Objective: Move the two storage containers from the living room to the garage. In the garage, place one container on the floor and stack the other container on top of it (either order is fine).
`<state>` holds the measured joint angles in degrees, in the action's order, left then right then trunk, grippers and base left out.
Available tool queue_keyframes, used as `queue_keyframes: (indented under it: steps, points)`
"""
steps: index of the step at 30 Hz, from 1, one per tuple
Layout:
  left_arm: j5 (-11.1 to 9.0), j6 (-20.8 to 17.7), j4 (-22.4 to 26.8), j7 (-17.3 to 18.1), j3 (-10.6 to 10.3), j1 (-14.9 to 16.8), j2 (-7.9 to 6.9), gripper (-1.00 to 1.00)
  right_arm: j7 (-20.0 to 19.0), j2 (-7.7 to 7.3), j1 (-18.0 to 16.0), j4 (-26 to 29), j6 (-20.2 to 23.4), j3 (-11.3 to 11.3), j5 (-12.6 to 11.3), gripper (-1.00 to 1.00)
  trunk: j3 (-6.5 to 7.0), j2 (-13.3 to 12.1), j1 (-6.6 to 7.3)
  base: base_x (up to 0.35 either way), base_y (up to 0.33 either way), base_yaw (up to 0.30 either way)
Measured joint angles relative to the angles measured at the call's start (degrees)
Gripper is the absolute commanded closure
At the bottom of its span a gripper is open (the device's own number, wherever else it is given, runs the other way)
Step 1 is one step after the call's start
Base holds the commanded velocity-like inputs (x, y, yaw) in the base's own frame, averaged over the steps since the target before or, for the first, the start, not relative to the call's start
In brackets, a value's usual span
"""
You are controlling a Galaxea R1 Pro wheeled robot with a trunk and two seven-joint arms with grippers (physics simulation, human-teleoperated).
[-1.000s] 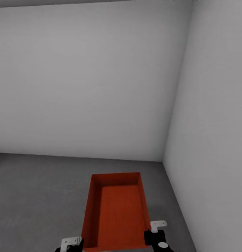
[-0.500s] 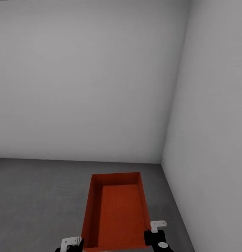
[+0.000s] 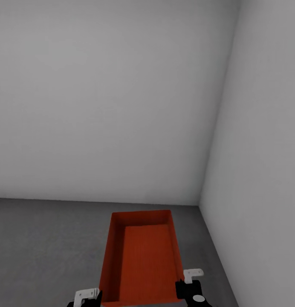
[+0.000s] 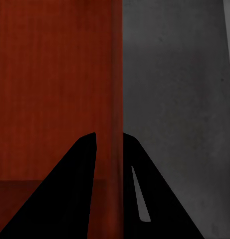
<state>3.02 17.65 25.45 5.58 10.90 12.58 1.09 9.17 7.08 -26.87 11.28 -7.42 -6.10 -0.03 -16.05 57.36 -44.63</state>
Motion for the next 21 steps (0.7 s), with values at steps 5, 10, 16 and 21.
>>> queue_keyframes:
  steps: [5, 10, 16, 21]
  points:
    - [0.0, 0.0, 0.0, 0.0, 0.0, 0.0, -0.02, 1.0, 0.0, 0.02, 0.0, 0.0, 0.0, 0.0, 0.0, 1.0, 0.0, 0.0, 0.0, 0.345, 0.0, 0.0]
    - [0.0, 0.0, 0.0, 0.0, 0.0, 0.0, -0.01, 1.0, 0.0, 0.01, 0.0, 0.0, 0.0, 0.0, 0.0, 1.0, 0.0, 0.0, 0.0, 0.345, 0.0, 0.0]
    - [0.0, 0.0, 0.0, 0.0, 0.0, 0.0, 0.0, 1.0, 0.0, 0.0, 0.0, 0.0, 0.0, 0.0, 0.0, 1.0, 0.0, 0.0, 0.0, 0.345, 0.0, 0.0]
    - [0.0, 0.0, 0.0, 0.0, 0.0, 0.0, -0.01, 1.0, 0.0, 0.0, 0.0, 0.0, 0.0, 0.0, 0.0, 1.0, 0.0, 0.0, 0.0, 0.345, 0.0, 0.0]
